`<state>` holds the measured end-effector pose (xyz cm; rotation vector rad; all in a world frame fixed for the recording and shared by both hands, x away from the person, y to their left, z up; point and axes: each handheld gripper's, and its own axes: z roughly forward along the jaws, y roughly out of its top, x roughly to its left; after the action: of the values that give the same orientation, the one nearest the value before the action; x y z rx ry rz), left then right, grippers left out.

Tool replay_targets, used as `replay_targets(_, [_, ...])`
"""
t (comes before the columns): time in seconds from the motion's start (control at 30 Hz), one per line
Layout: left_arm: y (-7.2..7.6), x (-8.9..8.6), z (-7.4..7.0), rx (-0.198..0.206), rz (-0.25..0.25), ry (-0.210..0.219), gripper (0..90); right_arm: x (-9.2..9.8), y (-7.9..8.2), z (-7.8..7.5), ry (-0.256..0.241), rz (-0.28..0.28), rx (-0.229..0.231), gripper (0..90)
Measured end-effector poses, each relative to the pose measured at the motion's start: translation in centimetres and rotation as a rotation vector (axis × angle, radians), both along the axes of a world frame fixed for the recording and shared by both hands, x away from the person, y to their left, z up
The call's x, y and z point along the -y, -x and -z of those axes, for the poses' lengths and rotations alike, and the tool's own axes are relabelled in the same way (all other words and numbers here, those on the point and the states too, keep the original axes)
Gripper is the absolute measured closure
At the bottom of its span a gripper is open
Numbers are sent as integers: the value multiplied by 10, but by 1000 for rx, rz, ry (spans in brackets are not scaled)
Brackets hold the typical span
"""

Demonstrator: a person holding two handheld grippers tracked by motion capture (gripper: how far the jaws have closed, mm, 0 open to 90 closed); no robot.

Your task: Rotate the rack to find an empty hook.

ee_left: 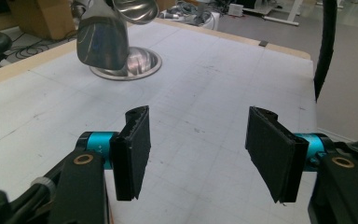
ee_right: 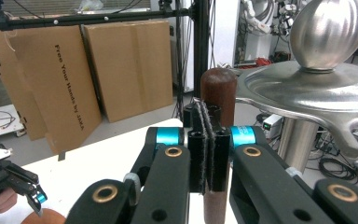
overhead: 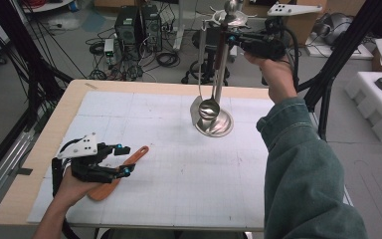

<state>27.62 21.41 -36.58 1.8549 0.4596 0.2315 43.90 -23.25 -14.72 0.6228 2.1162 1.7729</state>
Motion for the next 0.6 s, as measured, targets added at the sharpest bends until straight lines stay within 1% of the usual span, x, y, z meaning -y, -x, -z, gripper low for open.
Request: replay_targets(0.6, [0, 1, 0, 5, -1, 1, 407, -6, 0, 0, 3, -6, 2, 900])
